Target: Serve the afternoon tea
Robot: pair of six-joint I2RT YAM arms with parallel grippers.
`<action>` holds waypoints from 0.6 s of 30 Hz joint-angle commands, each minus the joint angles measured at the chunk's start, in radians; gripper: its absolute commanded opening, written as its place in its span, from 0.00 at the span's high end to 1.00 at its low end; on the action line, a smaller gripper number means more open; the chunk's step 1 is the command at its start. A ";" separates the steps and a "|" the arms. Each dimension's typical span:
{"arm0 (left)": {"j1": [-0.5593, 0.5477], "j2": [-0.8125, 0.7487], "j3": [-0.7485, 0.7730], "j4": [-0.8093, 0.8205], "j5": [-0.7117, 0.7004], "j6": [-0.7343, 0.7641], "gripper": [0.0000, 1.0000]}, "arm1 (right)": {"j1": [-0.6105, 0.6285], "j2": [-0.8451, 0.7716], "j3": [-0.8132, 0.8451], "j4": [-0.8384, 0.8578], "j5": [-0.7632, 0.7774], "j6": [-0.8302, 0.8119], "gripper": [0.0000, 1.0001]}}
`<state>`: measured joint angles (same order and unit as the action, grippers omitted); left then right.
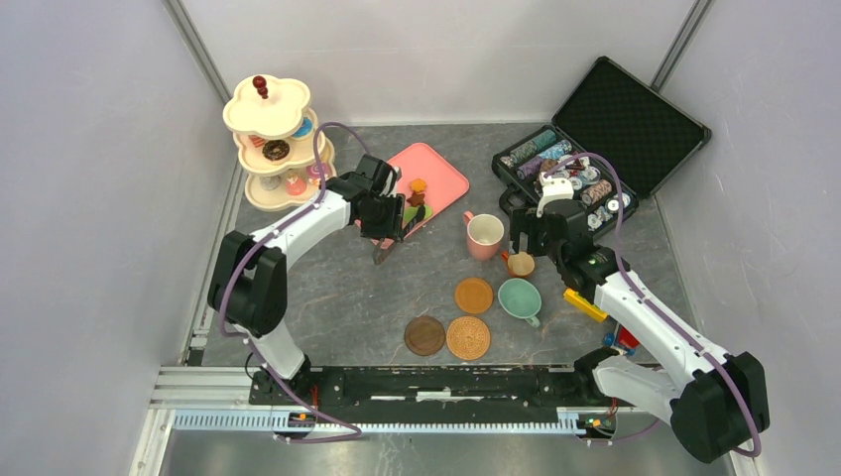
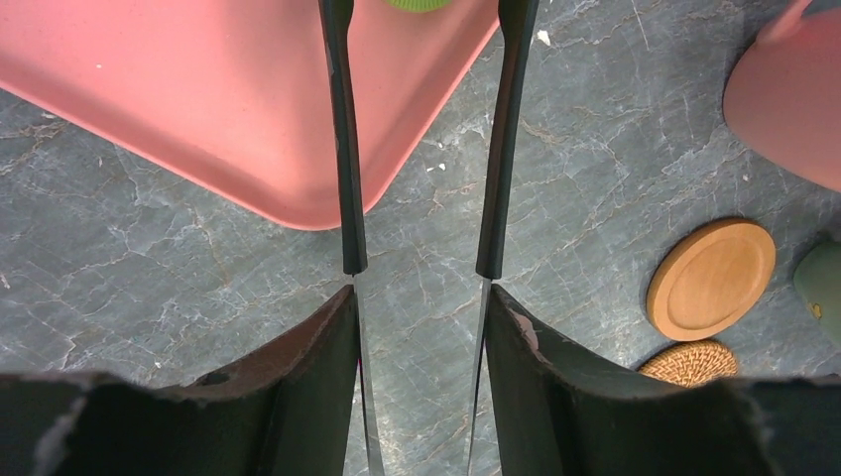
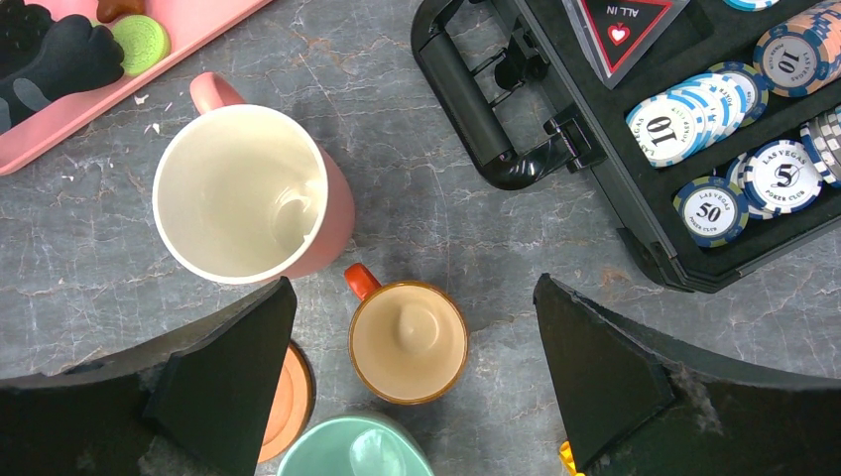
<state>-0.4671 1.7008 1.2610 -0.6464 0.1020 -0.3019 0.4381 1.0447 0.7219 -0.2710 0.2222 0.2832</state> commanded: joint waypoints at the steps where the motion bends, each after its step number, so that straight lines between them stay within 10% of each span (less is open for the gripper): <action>1: -0.008 0.016 0.048 0.032 -0.015 -0.035 0.47 | 0.004 -0.007 0.022 0.016 0.011 0.005 0.02; 18: -0.018 -0.013 0.055 0.012 -0.058 -0.033 0.66 | 0.003 -0.002 0.021 0.021 0.000 0.014 0.02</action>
<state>-0.4801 1.7271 1.2678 -0.6479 0.0788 -0.3023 0.4381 1.0447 0.7219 -0.2710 0.2211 0.2871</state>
